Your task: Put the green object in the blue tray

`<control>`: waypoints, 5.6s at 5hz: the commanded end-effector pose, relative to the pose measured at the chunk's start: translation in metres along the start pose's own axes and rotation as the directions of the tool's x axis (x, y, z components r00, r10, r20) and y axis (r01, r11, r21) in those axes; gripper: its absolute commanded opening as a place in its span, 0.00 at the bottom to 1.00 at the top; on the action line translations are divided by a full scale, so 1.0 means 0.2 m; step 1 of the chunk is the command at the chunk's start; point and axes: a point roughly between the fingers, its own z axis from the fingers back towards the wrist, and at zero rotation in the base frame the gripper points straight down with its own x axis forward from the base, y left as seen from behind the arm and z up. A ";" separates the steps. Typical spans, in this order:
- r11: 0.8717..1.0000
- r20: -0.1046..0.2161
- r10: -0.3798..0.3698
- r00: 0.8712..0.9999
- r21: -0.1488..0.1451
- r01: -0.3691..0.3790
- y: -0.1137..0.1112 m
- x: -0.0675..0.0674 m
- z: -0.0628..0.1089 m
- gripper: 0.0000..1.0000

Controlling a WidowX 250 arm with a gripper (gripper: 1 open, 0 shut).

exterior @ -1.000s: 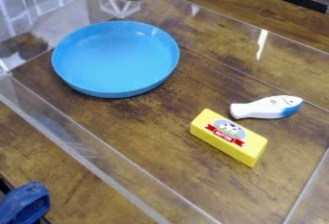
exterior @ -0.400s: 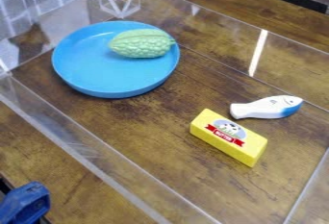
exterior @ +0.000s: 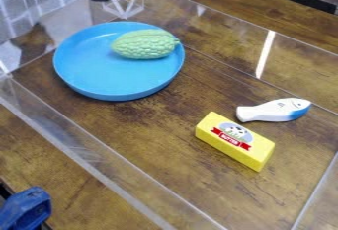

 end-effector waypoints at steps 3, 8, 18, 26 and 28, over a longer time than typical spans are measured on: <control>0.988 0.010 -0.145 0.989 0.057 0.144 0.12 -0.10 0.10 1.00; 0.971 -0.023 -0.219 0.975 0.095 0.220 0.24 0.09 0.04 1.00; 0.979 -0.032 -0.172 0.985 0.108 0.174 0.19 -0.04 0.19 1.00; 0.968 -0.083 -0.209 0.974 0.122 0.219 0.29 0.10 0.06 1.00; 0.966 -0.057 -0.222 0.973 0.123 0.228 0.30 0.02 0.02 1.00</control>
